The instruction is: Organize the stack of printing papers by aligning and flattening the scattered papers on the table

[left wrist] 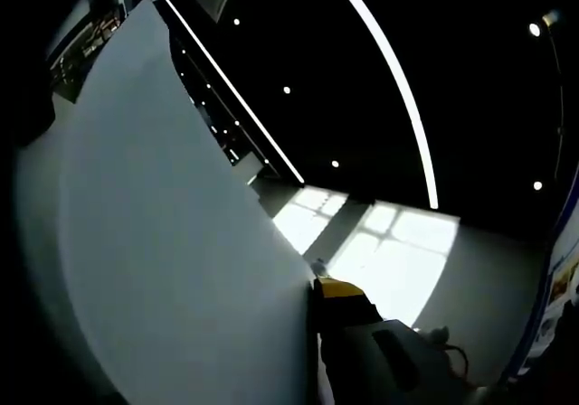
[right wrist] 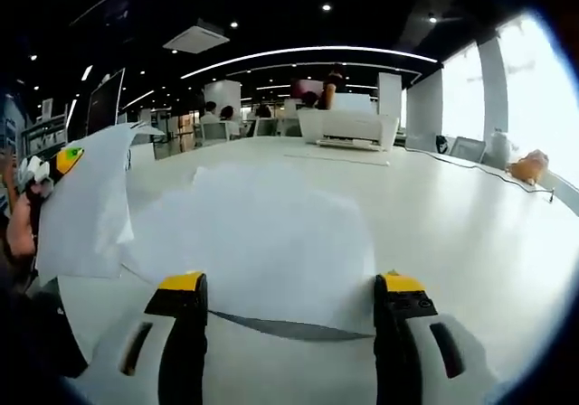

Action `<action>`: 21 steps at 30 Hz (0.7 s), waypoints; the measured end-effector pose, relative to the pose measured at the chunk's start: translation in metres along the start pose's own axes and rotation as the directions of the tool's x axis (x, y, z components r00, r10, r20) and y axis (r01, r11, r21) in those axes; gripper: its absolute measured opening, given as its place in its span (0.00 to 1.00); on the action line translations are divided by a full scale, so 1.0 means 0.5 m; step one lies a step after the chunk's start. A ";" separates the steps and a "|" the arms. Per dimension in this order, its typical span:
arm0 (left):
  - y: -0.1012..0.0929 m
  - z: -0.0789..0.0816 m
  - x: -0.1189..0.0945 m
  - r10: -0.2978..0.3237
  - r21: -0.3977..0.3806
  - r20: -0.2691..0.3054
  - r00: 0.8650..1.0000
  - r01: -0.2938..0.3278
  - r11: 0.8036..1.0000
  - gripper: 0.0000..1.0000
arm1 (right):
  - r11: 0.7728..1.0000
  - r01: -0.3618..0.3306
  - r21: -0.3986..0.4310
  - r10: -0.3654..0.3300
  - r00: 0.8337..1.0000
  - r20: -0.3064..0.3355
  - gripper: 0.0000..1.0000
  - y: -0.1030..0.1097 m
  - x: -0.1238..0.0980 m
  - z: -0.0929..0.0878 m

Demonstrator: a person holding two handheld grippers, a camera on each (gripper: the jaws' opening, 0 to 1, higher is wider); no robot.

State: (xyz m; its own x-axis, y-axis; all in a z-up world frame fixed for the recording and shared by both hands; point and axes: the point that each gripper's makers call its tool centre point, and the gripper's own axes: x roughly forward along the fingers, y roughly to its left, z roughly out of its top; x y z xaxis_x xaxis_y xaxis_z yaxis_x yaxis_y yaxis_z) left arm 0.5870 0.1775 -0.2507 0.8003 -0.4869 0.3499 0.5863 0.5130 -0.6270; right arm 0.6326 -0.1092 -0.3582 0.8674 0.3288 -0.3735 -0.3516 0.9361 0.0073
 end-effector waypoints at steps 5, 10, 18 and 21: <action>-0.001 0.000 0.000 0.001 -0.001 -0.001 1.000 -0.001 1.000 0.08 | 1.000 -0.012 -0.009 0.012 1.000 0.006 0.66 0.011 -0.006 0.003; -0.002 0.000 -0.001 -0.001 -0.003 0.001 1.000 0.001 1.000 0.08 | 1.000 -0.022 -0.015 0.022 1.000 0.011 0.64 0.020 -0.010 0.004; -0.002 0.000 -0.001 0.000 -0.003 0.001 1.000 0.000 1.000 0.08 | 0.999 -0.033 -0.020 0.033 0.999 0.014 0.61 0.037 -0.024 0.003; -0.002 -0.001 -0.001 0.000 -0.003 -0.001 1.000 0.000 1.000 0.08 | 0.999 -0.039 -0.020 0.039 0.999 0.012 0.58 0.037 -0.024 0.004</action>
State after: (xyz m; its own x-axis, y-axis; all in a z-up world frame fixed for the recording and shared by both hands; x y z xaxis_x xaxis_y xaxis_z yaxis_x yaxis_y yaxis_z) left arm 0.5863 0.1770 -0.2505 0.8000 -0.4877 0.3494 0.5861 0.5111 -0.6287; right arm 0.6165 -0.0957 -0.3519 0.8574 0.3663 -0.3616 -0.3917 0.9201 0.0032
